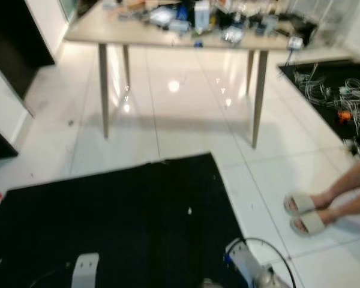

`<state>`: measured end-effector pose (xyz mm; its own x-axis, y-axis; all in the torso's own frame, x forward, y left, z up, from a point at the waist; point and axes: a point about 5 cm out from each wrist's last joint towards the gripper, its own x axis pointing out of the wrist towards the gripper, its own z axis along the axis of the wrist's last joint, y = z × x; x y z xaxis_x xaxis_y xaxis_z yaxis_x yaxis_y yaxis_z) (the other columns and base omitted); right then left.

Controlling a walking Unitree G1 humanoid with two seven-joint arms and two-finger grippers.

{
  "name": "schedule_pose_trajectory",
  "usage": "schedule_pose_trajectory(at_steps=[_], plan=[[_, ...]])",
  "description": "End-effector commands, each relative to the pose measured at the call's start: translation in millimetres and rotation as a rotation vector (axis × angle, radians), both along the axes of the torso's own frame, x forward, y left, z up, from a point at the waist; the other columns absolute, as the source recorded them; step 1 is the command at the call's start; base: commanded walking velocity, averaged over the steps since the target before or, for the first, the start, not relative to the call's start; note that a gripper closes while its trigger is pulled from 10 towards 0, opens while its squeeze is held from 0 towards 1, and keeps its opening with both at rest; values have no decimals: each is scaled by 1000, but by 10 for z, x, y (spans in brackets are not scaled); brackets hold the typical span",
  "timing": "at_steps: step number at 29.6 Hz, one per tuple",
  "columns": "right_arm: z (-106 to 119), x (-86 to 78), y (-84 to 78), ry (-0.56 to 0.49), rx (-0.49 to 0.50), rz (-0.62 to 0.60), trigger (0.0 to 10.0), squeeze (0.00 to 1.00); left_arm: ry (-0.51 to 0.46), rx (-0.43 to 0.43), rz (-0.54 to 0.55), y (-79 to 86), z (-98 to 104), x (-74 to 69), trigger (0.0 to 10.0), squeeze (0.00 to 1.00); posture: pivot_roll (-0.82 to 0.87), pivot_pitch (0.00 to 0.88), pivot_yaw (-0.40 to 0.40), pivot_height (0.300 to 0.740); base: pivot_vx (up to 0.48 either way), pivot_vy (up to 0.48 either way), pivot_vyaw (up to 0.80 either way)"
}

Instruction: Picking trash to rubbish bin

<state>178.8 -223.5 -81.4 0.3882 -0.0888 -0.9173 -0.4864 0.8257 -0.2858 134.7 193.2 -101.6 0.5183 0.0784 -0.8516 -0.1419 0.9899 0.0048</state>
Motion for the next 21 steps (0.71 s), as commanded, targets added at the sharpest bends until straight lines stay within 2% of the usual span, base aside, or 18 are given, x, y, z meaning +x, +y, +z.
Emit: schedule_pose_trajectory(at_steps=[1,4,5,6,8,9,10,11,12,13,14,16,18,20,21], plan=[[-27,-46,30,11,12,2,10000,0,30,-16,43,-31,-46,-126,10000,0,64,94,2,740,480,0,0],[-12,-35,-15,6,9,-6,10000,0,-97,-39,96,-29,11,-47,10000,0,66,90,-2,740,480,0,0],[-10,-34,-22,6,8,-7,10000,0,-198,-32,110,147,128,159,10000,0,66,90,-2,740,480,0,0],[-10,-34,-22,6,8,-7,10000,0,-198,-32,110,147,128,159,10000,0,66,90,-2,740,480,0,0],[-9,-34,-27,4,7,-9,10000,0,-422,-47,141,453,442,594,10000,0,66,90,-2,740,480,0,0],[-9,-33,-24,3,8,-10,10000,0,-542,-71,132,529,625,808,10000,0,67,93,3,740,480,0,0],[-11,-34,-19,2,9,-11,10000,0,-656,-117,117,542,791,988,10000,0,67,93,3,740,480,0,0],[-11,-34,-19,2,9,-11,10000,0,-656,-117,117,542,791,988,10000,0,67,93,3,740,480,0,0],[-19,-40,3,2,13,-13,10000,0,-853,-209,49,500,1113,1277,10000,0,67,95,9,740,480,0,0],[-22,-43,12,2,14,-14,10000,0,-913,-239,17,473,1220,1356,10000,0,67,95,9,740,480,0,0],[-22,-43,12,2,14,-14,10000,0,-913,-239,17,473,1220,1356,10000,0,67,95,9,740,480,0,0],[-32,-51,39,2,18,-14,10000,0,-1024,-298,-74,387,1446,1502,10000,0,67,95,9,740,461,0,0],[-47,-62,87,4,25,-14,10000,0,-1087,-346,-190,281,1600,1590,10000,0,67,97,13,740,480,0,0],[-52,-65,102,4,28,-14,10000,0,-1101,-365,-226,248,1633,1608,10000,0,67,97,13,740,480,0,0],[-57,-70,120,5,32,-16,10000,0,-1123,-412,-278,176,1683,1620,10000,0,60,99,17,740,480,0,0]])
